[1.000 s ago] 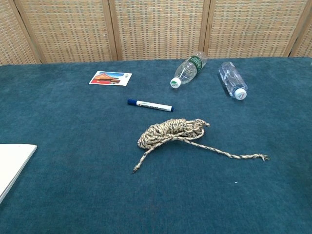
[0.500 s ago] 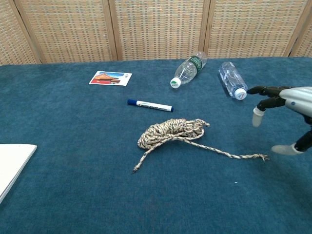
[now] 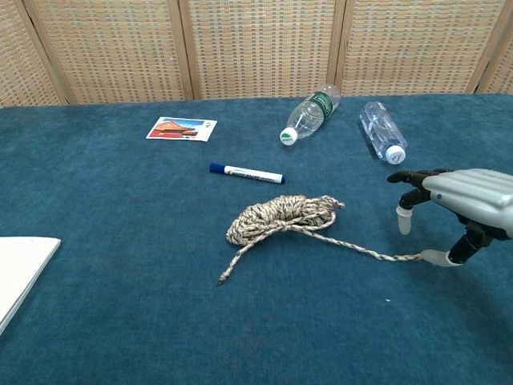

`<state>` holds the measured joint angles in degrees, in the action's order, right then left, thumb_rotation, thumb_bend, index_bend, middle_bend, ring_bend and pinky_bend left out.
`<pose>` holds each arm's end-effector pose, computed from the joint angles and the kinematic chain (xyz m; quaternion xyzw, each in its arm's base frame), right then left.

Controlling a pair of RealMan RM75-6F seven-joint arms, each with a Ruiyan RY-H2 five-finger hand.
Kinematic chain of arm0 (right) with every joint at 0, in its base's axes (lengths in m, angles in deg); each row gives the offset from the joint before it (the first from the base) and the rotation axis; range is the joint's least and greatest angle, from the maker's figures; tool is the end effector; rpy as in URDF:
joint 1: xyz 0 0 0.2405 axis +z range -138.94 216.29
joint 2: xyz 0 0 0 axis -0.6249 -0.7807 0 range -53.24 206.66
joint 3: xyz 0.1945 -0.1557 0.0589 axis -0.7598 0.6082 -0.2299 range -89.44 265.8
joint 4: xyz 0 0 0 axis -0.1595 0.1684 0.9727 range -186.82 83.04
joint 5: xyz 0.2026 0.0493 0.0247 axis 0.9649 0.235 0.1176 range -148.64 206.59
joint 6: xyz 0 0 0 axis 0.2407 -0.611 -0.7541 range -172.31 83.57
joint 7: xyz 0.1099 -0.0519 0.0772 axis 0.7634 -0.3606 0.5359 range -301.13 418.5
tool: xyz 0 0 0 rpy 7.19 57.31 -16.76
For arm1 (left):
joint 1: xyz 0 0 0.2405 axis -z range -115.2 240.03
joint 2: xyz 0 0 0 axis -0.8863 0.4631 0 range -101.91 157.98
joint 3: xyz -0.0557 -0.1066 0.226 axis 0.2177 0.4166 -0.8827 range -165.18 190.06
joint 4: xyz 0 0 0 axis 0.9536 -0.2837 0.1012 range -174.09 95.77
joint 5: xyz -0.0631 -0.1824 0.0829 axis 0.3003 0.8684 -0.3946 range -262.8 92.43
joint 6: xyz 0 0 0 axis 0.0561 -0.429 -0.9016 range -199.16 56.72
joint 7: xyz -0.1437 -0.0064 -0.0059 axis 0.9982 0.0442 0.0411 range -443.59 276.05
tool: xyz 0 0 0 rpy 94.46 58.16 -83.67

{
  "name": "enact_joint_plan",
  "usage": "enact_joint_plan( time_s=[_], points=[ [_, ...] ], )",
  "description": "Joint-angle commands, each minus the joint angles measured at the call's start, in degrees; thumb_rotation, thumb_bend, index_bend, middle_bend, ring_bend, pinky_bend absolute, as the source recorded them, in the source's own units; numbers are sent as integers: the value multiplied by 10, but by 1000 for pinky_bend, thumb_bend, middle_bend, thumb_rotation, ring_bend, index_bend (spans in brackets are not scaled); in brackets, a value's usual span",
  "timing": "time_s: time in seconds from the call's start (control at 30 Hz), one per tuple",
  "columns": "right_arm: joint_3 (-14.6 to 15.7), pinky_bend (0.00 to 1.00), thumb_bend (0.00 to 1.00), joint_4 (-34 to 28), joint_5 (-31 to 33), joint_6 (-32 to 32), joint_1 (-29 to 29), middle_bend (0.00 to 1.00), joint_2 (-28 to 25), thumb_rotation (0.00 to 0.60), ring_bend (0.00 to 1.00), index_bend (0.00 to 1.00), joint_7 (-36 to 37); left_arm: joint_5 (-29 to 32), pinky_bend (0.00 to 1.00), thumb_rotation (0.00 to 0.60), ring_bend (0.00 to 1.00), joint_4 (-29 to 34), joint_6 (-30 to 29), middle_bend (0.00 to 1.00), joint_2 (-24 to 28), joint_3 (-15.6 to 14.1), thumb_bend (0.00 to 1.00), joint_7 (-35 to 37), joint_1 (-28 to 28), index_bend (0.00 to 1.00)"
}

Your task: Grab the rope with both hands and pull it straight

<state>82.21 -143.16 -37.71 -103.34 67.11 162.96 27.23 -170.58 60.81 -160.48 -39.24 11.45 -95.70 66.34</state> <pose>-0.2098 -0.2755 -0.0113 0.7523 -0.3768 0.2865 0.4582 -0.2849 0.1598 0.1331 -0.5949 -0.3892 -0.3736 0.5959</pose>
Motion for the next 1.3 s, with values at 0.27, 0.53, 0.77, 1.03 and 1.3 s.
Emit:
enact_joint_plan(
  time_s=[0.27, 0.53, 0.77, 1.03, 1.3],
  points=[
    [2, 0, 356, 37, 27, 5, 12, 0, 32, 600, 0, 433, -10, -2, 0, 600, 0, 0, 8, 0, -1, 4, 0, -1, -1, 0],
    [8, 0, 359, 49, 26, 2, 15, 0, 42, 600, 0, 461, -5, -1, 0, 600, 0, 0, 16, 0, -2, 7, 0, -4, 0, 0],
    [12, 0, 391, 61, 27, 2, 17, 0, 51, 600, 0, 472, 0, -2, 0, 600, 0, 0, 19, 0, -4, 9, 0, -7, -1, 0],
    [16, 0, 404, 70, 28, 0, 19, 0, 57, 600, 0, 482, -1, -4, 0, 600, 0, 1, 21, 0, -5, 10, 0, -9, -2, 0],
    [18, 0, 405, 77, 28, -1, 20, 0, 63, 600, 0, 501, -3, -6, 0, 600, 0, 1, 23, 0, -5, 12, 0, -9, -2, 0]
  ],
)
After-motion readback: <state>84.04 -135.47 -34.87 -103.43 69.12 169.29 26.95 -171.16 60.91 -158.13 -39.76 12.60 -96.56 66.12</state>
